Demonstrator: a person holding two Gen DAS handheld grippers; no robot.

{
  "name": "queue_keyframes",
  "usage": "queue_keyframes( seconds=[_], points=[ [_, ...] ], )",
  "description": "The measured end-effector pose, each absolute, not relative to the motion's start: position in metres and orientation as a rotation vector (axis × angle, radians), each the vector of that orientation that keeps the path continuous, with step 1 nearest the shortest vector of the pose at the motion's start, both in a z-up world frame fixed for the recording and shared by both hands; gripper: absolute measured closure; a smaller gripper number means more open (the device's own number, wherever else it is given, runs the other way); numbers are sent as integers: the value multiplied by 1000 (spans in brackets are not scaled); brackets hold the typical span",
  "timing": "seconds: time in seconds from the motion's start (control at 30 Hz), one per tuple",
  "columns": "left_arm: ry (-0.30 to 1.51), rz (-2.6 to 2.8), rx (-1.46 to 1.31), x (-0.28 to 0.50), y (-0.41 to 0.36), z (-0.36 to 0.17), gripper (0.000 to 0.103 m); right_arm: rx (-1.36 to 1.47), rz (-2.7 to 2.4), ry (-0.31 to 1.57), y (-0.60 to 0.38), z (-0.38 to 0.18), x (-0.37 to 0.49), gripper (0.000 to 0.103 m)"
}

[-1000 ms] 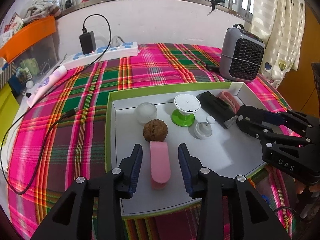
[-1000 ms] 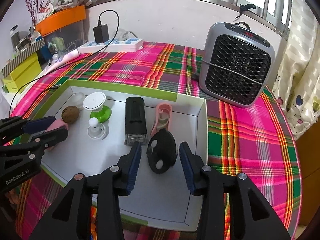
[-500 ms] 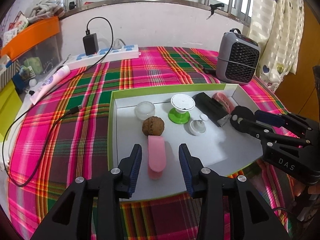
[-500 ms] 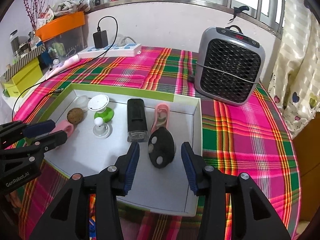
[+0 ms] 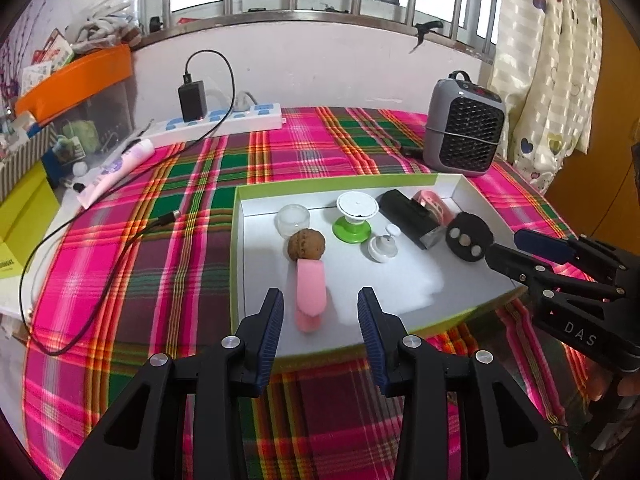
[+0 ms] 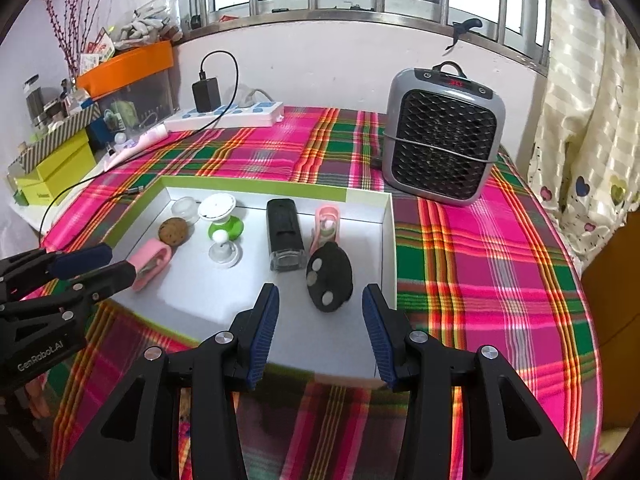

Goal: Organize objects
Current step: 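Open both tools to release the pink clip and black fob in the box, then withdraw both open tools from the box toward the walnut and blue ring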

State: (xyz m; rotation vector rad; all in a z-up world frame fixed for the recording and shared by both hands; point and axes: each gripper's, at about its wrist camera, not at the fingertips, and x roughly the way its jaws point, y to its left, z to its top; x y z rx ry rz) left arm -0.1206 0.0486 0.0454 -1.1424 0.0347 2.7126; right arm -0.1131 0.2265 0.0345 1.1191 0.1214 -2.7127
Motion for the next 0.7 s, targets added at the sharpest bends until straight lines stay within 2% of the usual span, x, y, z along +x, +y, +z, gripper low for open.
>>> queue_keyframes(
  seconds=[0.7],
  points=[
    [1, 2711, -1106, -72, 45, 46, 66, 1064, -2702, 82, 225, 38, -62, 58]
  ],
)
